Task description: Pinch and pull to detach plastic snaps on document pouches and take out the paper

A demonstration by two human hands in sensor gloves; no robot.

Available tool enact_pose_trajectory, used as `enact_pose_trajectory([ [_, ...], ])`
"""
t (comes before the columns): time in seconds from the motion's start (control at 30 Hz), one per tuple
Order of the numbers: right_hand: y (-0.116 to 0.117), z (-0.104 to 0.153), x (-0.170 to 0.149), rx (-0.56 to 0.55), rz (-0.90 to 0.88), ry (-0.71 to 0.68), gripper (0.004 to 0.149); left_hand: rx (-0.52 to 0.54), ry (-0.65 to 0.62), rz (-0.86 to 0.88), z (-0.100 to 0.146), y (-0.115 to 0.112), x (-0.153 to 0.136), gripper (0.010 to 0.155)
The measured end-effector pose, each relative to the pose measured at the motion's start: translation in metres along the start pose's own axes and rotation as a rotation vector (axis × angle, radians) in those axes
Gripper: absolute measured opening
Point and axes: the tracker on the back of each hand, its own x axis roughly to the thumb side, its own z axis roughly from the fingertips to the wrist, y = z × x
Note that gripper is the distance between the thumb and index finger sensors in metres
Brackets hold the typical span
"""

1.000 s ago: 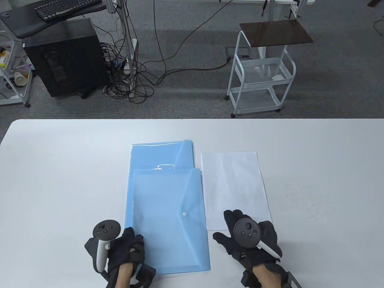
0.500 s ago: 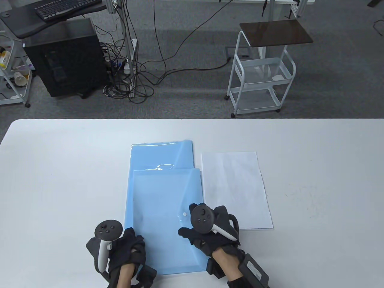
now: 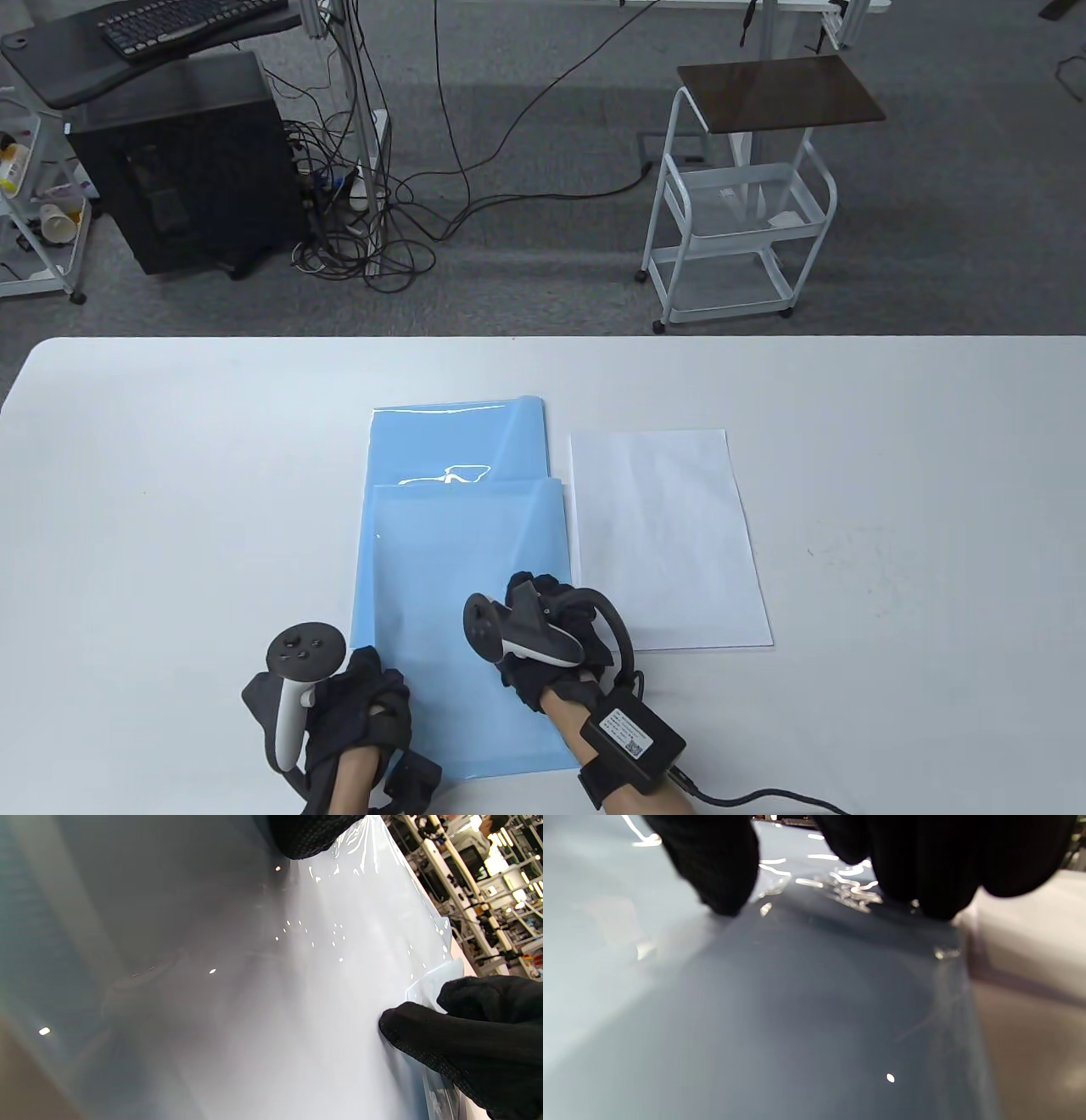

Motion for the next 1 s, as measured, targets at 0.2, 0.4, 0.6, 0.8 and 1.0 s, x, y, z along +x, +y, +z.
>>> enact_pose_trajectory([
  [0.2,0.002,-0.006,0.013,-0.058,0.123,0.007,0.074,0.003,0.005,0.003,0.001,0.0,0.0,0.05],
  [0.4,0.001,-0.015,0.023,-0.061,0.265,0.011,0.064,0.009,0.006,-0.002,0.001,0.0,-0.001,0.05],
  [0.6,0.003,-0.021,0.024,-0.098,0.243,0.02,0.06,0.013,0.01,-0.004,0.002,0.0,0.0,0.049],
  [0.8,0.007,-0.026,0.029,-0.105,0.277,0.025,0.056,0.022,0.015,-0.018,0.002,0.0,0.0,0.049],
  [1.0,0.004,-0.022,0.031,-0.126,0.317,0.03,0.051,0.032,0.019,-0.034,0.003,0.0,0.001,0.048],
])
